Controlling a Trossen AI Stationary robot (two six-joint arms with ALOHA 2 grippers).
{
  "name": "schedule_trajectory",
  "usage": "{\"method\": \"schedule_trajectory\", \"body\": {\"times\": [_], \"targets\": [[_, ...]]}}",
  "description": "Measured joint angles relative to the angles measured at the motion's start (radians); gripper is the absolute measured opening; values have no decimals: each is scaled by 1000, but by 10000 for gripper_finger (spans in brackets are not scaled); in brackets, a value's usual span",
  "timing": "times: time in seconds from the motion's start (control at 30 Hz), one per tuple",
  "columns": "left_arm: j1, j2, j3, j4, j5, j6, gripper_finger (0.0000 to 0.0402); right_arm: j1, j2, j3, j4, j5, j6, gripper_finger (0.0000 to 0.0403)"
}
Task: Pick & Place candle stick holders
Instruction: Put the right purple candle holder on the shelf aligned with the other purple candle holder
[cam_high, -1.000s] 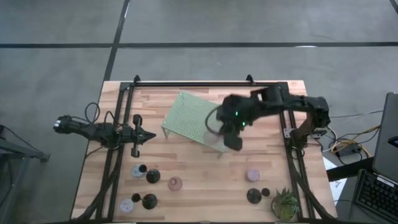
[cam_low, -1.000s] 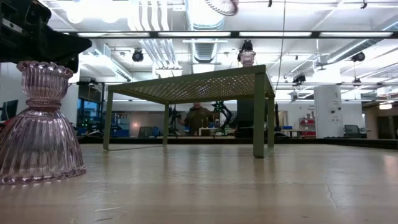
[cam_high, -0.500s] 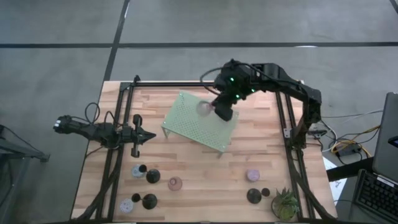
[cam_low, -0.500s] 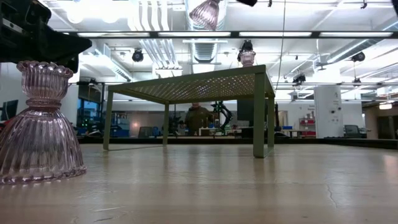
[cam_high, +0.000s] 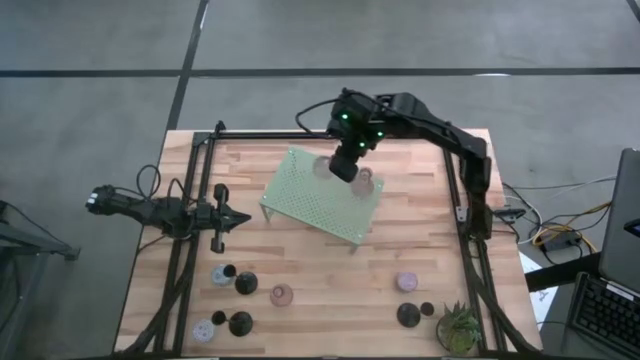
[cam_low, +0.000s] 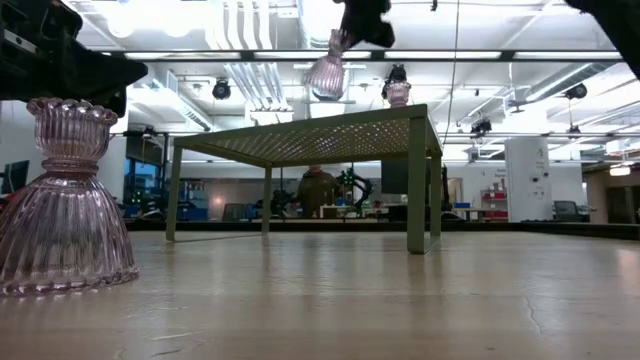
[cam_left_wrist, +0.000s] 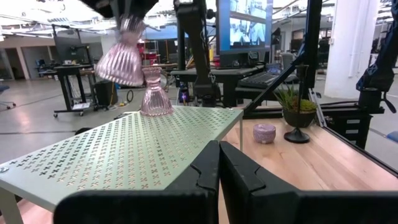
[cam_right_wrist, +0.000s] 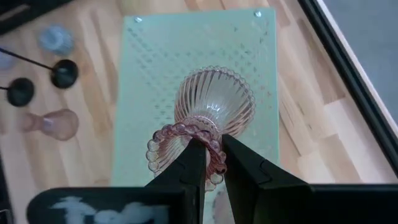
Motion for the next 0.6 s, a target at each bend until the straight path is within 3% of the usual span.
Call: {"method": "schedule_trajectory", "body": {"times": [0.6], "targets": [[0, 0, 0, 0, 0, 0, 12, -64, 105, 0, -21, 40, -22, 38]]}}
